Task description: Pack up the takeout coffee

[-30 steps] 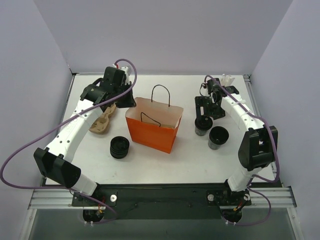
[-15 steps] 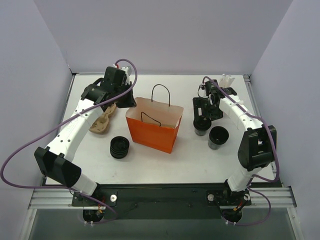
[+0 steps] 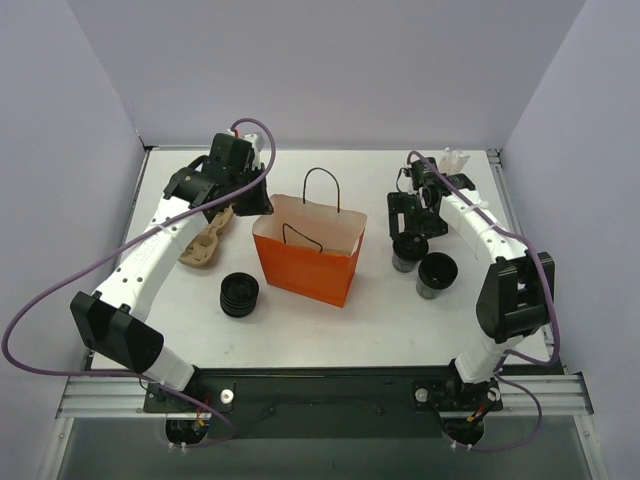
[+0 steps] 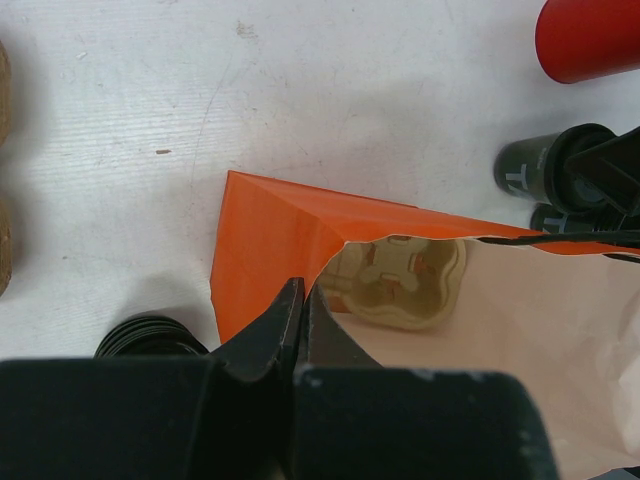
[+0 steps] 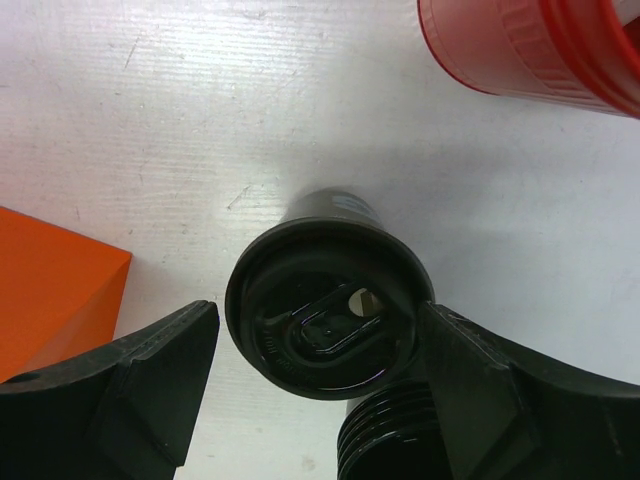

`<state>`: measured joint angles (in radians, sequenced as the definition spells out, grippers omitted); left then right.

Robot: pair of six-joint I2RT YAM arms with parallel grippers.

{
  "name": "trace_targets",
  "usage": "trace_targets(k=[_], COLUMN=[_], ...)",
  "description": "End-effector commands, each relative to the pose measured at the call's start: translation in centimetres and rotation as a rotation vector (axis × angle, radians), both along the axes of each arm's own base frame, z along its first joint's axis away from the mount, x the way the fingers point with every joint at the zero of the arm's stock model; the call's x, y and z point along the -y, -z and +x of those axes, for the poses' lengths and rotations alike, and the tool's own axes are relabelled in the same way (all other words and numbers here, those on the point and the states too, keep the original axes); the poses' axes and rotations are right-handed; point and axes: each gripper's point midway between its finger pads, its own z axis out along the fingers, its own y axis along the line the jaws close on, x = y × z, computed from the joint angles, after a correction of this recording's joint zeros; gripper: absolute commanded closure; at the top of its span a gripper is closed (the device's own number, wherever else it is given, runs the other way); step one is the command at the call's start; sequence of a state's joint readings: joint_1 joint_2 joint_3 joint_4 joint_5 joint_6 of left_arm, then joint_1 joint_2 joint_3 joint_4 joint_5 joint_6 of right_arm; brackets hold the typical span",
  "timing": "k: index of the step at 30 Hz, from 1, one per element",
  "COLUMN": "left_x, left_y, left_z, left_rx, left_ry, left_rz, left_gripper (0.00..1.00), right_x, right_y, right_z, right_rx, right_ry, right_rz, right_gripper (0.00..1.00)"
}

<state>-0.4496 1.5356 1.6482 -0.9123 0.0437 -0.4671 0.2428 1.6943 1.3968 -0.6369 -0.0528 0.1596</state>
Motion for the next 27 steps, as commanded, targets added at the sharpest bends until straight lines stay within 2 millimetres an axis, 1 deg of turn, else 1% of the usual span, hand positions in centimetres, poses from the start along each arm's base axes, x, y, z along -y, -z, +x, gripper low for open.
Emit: trace_targets(k=[1, 9, 11, 13, 18, 24, 27], left_x=[0.7, 0.7, 0.7, 0.8, 0.8, 0.7, 0.8], left_y=[-2.2, -2.0, -2.1, -1.9, -1.9, -1.8, -1.8], left_z=[1.4, 1.5, 1.5, 1.6, 1.6, 1.6, 1.5], left_rx=[0.068, 0.065, 0.066, 0.063, 0.061, 0.061, 0.06], left_ry=[-0.003, 0.0, 0.001, 0.001, 0.001, 0.0, 0.001], left_rz=[-0.049, -0.046, -0.047, -0.046, -0.044, -0.044, -0.046], left_gripper=[1.0, 1.0, 1.0, 1.0, 1.0, 1.0, 1.0], right_x=[0.7, 1.1, 1.2, 1.1, 0.6, 1.0, 1.5], right_y=[-3.2, -2.4, -2.1, -1.7, -1.3, -0.5, -0.1], right_z=[0.5, -0.1, -0.3, -0.4, -0.7, -1.5, -1.4], right_rx=[0.08, 0.057, 0.047, 0.037, 0.021, -0.003, -0.008], right_ry=[0.032, 0.02, 0.013, 0.011, -0.002, 0.005, 0.016], right_rz=[-0.01, -0.034, -0.04, -0.039, -0.024, -0.051, -0.081], right_gripper=[0.17, 0.16, 0.13, 0.12, 0.12, 0.12, 0.12])
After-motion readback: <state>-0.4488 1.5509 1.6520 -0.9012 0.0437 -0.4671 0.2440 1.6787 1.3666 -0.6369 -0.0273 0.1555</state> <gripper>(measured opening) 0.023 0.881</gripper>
